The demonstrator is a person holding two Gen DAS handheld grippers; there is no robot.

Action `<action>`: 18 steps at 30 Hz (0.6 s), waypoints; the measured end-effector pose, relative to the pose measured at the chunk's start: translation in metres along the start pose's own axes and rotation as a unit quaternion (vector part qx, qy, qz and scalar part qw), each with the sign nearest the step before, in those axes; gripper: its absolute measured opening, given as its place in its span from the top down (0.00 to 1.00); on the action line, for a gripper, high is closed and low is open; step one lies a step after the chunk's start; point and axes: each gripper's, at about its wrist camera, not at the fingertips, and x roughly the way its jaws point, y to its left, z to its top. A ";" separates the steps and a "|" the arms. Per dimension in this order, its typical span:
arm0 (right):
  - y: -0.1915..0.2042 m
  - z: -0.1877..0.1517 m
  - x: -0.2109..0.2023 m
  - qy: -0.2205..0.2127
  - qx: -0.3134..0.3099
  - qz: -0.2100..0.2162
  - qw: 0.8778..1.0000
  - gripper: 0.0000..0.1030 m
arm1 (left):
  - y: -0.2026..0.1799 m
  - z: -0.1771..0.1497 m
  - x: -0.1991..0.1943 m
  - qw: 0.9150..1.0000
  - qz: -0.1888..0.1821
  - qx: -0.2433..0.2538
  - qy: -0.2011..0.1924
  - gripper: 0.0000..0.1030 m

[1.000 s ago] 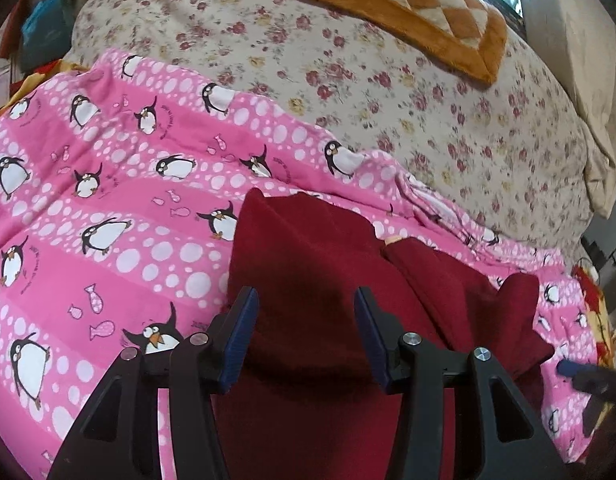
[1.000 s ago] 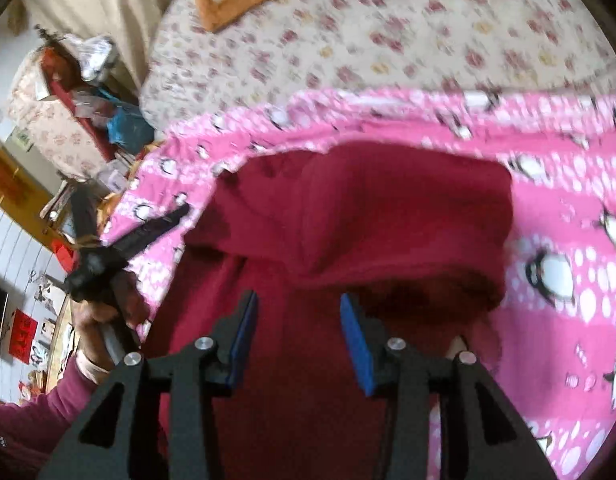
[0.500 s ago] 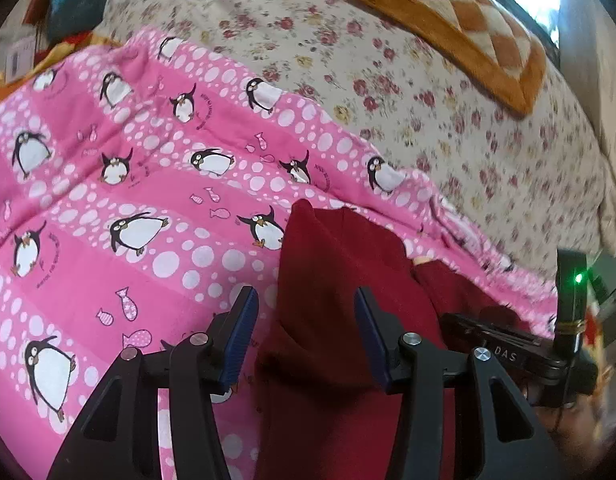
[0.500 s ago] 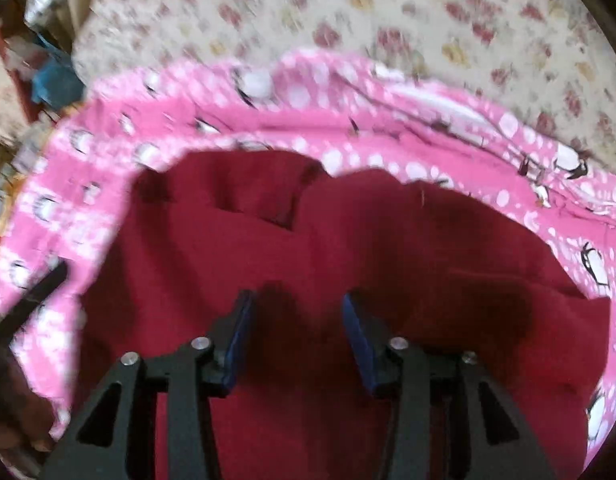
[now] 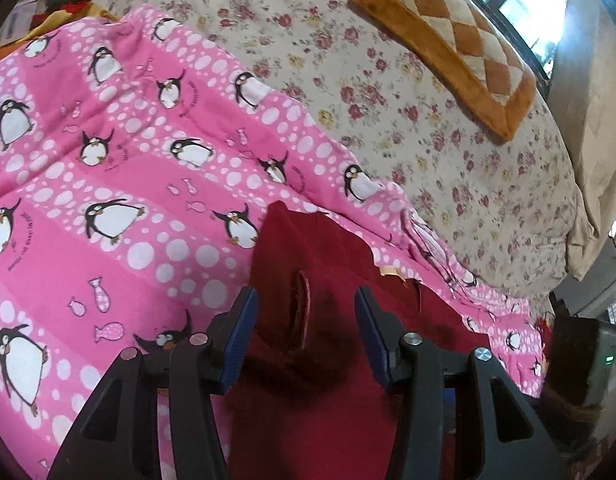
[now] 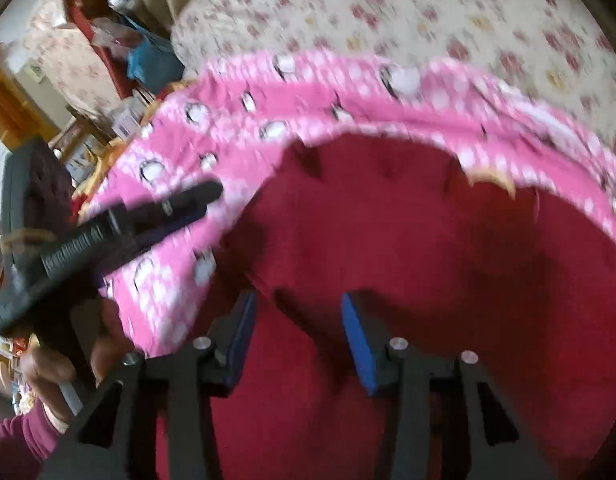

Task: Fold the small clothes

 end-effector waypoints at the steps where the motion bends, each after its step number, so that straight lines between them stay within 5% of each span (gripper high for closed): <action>1: -0.006 -0.004 -0.015 -0.012 0.009 -0.001 1.000 0.55 | -0.002 -0.001 0.002 1.000 -0.002 0.004 0.002 0.69; 3: -0.025 -0.013 -0.051 -0.034 0.024 -0.017 0.999 0.50 | -0.006 -0.003 0.007 1.000 0.000 0.013 0.011 0.68; 7: -0.082 -0.026 -0.117 -0.082 0.060 -0.117 0.988 0.29 | -0.013 -0.012 0.029 0.998 0.030 0.037 0.040 0.69; 10: -0.150 -0.035 -0.151 -0.105 0.143 -0.194 0.965 0.29 | -0.017 -0.019 0.046 0.995 0.049 0.057 0.062 0.92; 13: -0.201 -0.042 -0.160 -0.123 0.239 -0.178 0.947 0.29 | -0.017 -0.021 0.049 0.994 0.068 0.062 0.052 1.00; 17: -0.213 -0.034 -0.119 -0.100 0.247 -0.111 0.957 0.29 | -0.014 -0.017 0.045 0.996 0.060 0.058 0.042 1.00; 18: -0.211 -0.031 -0.106 -0.084 0.238 -0.113 0.961 0.37 | -0.015 -0.016 0.042 0.996 0.058 0.058 0.037 1.00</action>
